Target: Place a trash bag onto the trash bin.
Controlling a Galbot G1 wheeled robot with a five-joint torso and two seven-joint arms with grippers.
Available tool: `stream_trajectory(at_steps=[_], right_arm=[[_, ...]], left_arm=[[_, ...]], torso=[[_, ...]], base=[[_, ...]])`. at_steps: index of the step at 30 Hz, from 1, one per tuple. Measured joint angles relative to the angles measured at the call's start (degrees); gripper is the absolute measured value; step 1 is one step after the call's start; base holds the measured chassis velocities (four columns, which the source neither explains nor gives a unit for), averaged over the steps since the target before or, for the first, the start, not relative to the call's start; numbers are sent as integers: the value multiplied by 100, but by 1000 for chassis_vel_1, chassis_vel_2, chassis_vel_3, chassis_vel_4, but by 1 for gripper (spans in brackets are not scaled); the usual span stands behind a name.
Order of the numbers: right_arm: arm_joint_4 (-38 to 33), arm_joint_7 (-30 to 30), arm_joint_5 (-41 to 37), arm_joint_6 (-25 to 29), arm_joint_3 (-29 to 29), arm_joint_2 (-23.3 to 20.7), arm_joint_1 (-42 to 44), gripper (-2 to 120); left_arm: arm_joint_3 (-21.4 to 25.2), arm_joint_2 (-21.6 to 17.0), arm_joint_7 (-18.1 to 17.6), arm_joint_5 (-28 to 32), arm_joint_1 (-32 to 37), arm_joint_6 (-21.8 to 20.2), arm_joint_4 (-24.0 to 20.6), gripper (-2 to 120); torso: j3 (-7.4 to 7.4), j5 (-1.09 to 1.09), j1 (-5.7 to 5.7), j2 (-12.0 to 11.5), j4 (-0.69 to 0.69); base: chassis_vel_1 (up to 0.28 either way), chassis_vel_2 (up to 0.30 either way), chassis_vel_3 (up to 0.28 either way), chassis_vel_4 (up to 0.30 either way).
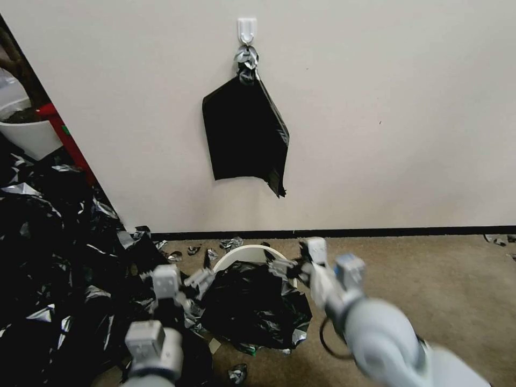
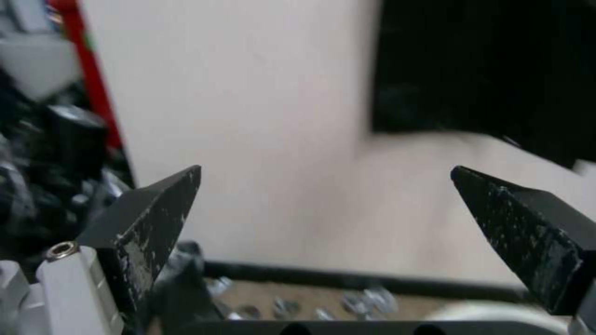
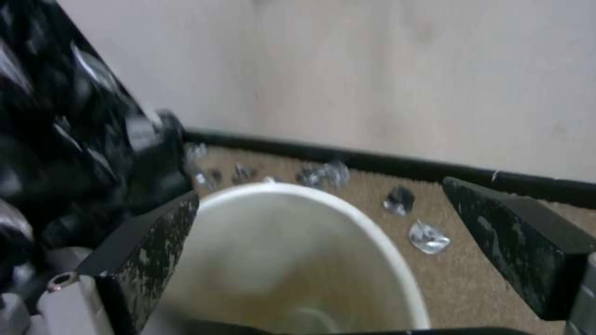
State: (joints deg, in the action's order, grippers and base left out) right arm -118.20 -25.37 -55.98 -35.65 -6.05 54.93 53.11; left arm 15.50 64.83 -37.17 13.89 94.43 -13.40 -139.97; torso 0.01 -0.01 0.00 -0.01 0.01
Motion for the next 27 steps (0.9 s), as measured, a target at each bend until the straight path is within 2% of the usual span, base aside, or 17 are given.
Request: stream_trajectory(at_steps=[1, 4, 5, 6, 9, 15, 27], right_arm=[[0, 0, 0, 0, 0, 0, 0, 100], [792, 871, 102, -454, -115, 74, -440, 100], [964, 1178, 282, -502, -167, 90, -500, 100], [964, 1178, 282, -502, -167, 90, -500, 100], [1280, 1771, 742, -525, -251, 159, -564, 100], [1601, 1885, 967, -525, -281, 324, -669, 96], [1944, 1971, 1352, -507, -371, 459, -674, 51]], left_arm=[[0, 0, 0, 0, 0, 0, 0, 100], [464, 100, 3, 224, -163, -94, 12, 100], [586, 109, 3, 304, -196, -113, 17, 100], [586, 109, 3, 304, -196, -113, 17, 100], [717, 109, -4, 392, -218, -125, 51, 100], [676, 154, -24, 397, -214, -126, 113, 100], [548, 220, -52, 383, -247, -130, 184, 100]], torso=[[0, 0, 0, 0, 0], [0, 1, 0, 0, -1], [0, 1, 0, 0, -1], [0, 1, 0, 0, -1], [0, 0, 0, 0, -2], [-1, 1, 0, 0, -2], [-1, 1, 0, 0, -1]], base=[[0, 0, 0, 0], [0, 0, 0, 0], [0, 0, 0, 0], [0, 0, 0, 0], [0, 0, 0, 0], [0, 0, 0, 0], [0, 0, 0, 0]])
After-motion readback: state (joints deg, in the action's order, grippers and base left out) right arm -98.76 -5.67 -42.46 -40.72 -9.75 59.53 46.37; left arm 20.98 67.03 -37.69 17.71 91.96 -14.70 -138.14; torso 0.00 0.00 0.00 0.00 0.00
